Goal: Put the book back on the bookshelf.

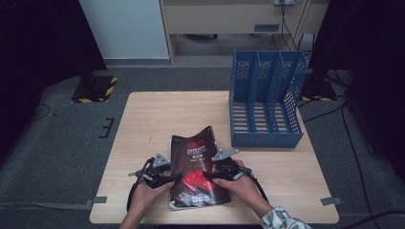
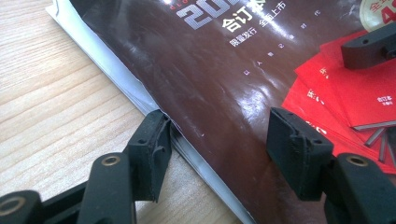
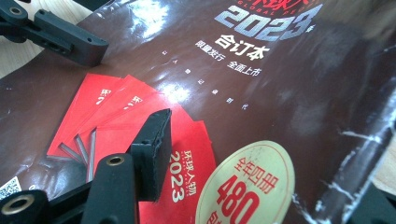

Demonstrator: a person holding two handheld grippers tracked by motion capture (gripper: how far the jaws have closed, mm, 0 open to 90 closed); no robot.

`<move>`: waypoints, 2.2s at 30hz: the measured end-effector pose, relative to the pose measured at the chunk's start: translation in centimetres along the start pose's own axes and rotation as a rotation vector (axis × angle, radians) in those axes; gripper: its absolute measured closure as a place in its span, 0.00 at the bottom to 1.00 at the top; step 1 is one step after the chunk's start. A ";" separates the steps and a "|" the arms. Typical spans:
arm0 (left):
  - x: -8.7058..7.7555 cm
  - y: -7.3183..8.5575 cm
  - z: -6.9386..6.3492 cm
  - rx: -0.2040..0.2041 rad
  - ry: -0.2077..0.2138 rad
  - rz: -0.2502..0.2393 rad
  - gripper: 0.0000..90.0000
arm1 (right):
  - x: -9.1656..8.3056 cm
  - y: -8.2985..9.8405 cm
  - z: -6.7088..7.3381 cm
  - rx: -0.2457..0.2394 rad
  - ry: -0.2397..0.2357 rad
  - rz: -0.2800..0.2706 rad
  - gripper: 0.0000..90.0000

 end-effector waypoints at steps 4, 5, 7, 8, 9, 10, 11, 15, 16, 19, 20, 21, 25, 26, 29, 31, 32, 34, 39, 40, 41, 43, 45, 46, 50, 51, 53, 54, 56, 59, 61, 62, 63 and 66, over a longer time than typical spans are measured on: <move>0.0 0.0 0.0 0.002 -0.001 -0.002 0.44 | 0.0 -0.1 0.1 -0.003 0.003 0.012 0.56; 0.0 0.0 0.0 0.000 -0.001 -0.002 0.44 | 0.1 -0.1 0.0 0.004 0.008 0.007 0.58; 0.0 0.0 0.0 -0.001 0.001 -0.003 0.44 | 0.1 -0.1 -0.1 0.017 0.007 -0.002 0.64; 0.0 0.0 0.0 0.000 0.003 -0.004 0.44 | 0.0 -0.1 -0.2 0.025 0.005 -0.004 0.67; 0.0 0.0 0.0 -0.001 0.005 -0.006 0.44 | 0.0 -0.2 -0.2 0.027 0.006 -0.007 0.70; 0.1 0.0 0.0 0.000 0.007 -0.006 0.44 | -0.1 -0.2 -0.3 0.036 0.011 -0.016 0.74; 0.1 0.0 0.0 0.001 0.012 -0.008 0.42 | -0.3 -0.3 -0.5 0.051 0.012 -0.030 0.81; 0.3 -0.1 -0.1 -0.004 0.020 -0.015 0.39 | -0.5 -0.5 -0.6 0.066 0.017 -0.044 0.87; 0.2 -0.1 0.0 -0.023 0.026 -0.015 0.39 | -0.6 -0.6 -0.6 0.061 0.023 -0.047 0.88; 0.1 -0.1 0.2 -0.043 0.023 -0.019 0.39 | -0.7 -0.6 -0.5 0.050 0.027 -0.052 0.89; 0.0 -0.1 0.2 -0.045 0.018 -0.022 0.38 | -0.7 -0.7 -0.5 0.049 0.030 -0.055 0.90; -0.1 -0.2 0.3 -0.045 0.015 -0.026 0.39 | -0.8 -0.7 -0.5 0.048 0.028 -0.055 0.90; -0.5 -0.1 0.4 -0.066 0.002 -0.025 0.43 | -1.1 -0.8 -0.6 0.052 0.025 -0.073 0.91; -0.5 -0.1 0.4 -0.070 0.004 -0.025 0.43 | -1.1 -0.8 -0.5 0.052 0.023 -0.076 0.91; -0.4 -0.1 0.4 -0.067 0.003 -0.018 0.42 | -1.2 -0.9 -0.4 0.042 0.025 -0.081 0.92; -0.4 -0.1 0.3 -0.064 0.008 -0.016 0.41 | -1.2 -0.9 -0.4 0.036 0.025 -0.083 0.92; -0.3 -0.1 0.3 -0.062 0.012 -0.014 0.41 | -1.2 -0.9 -0.4 0.036 0.025 -0.084 0.92; -0.3 0.0 0.3 -0.063 0.023 -0.010 0.43 | -1.3 -1.0 -0.4 0.036 0.022 -0.090 0.92; -0.3 0.0 0.3 -0.068 0.020 -0.008 0.46 | -1.3 -1.1 -0.4 0.036 0.020 -0.092 0.92; -0.3 0.0 0.3 -0.068 0.019 -0.008 0.46 | -1.4 -1.1 -0.4 0.034 0.018 -0.093 0.93; -0.4 0.0 0.3 -0.070 0.017 -0.011 0.45 | -1.4 -1.2 -0.4 0.033 0.018 -0.098 0.93; -0.4 -0.1 0.4 -0.083 0.021 -0.019 0.45 | -1.6 -1.3 -0.3 0.030 0.019 -0.106 0.93; -0.5 -0.1 0.5 -0.092 0.025 -0.027 0.44 | -1.7 -1.6 -0.2 0.024 0.018 -0.112 0.93; -0.6 -0.1 0.4 -0.099 0.029 -0.029 0.44 | -1.9 -1.7 -0.2 0.018 0.021 -0.123 0.94; -0.6 -0.2 0.4 -0.111 0.037 -0.037 0.40 | -2.3 -2.1 -0.1 0.015 0.018 -0.132 0.94; -0.6 -0.2 0.4 -0.111 0.037 -0.037 0.38 | -2.3 -2.1 -0.1 0.015 0.018 -0.132 0.94; -0.7 -0.1 0.5 -0.116 0.050 -0.034 0.35 | -2.6 -2.5 -0.1 0.012 0.019 -0.144 0.95; -0.7 -0.2 0.5 -0.121 0.053 -0.037 0.35 | -2.7 -2.7 -0.1 0.006 0.017 -0.151 0.95; -0.7 -0.2 0.5 -0.126 0.065 -0.042 0.33 | -3.0 -3.1 -0.1 0.004 0.021 -0.161 0.96; -0.6 -0.3 0.4 -0.126 0.084 -0.041 0.32 | -3.5 -3.8 -0.2 0.002 0.020 -0.177 0.96; -0.5 -0.3 0.3 -0.128 0.100 -0.036 0.31 | -3.7 -4.2 -0.1 -0.004 0.021 -0.183 0.97; -0.5 -0.3 0.3 -0.125 0.106 -0.032 0.31 | -3.9 -4.4 -0.1 -0.009 0.020 -0.184 0.97; -0.4 -0.3 0.2 -0.125 0.115 -0.029 0.30 | -4.0 -4.6 -0.1 -0.009 0.022 -0.191 0.97; -0.1 -0.2 -0.1 -0.116 0.150 -0.013 0.30 | -4.4 -5.2 -0.1 -0.006 0.015 -0.209 0.97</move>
Point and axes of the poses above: each handheld gripper's, and its own axes: x roughly forward along the jaws, y roughly out of its underside, z roughly to its left, the point moved 3 cm from there along x, roughly forward along the jaws, and after that the axes turned 5 degrees about -z, right-handed, at the moved point
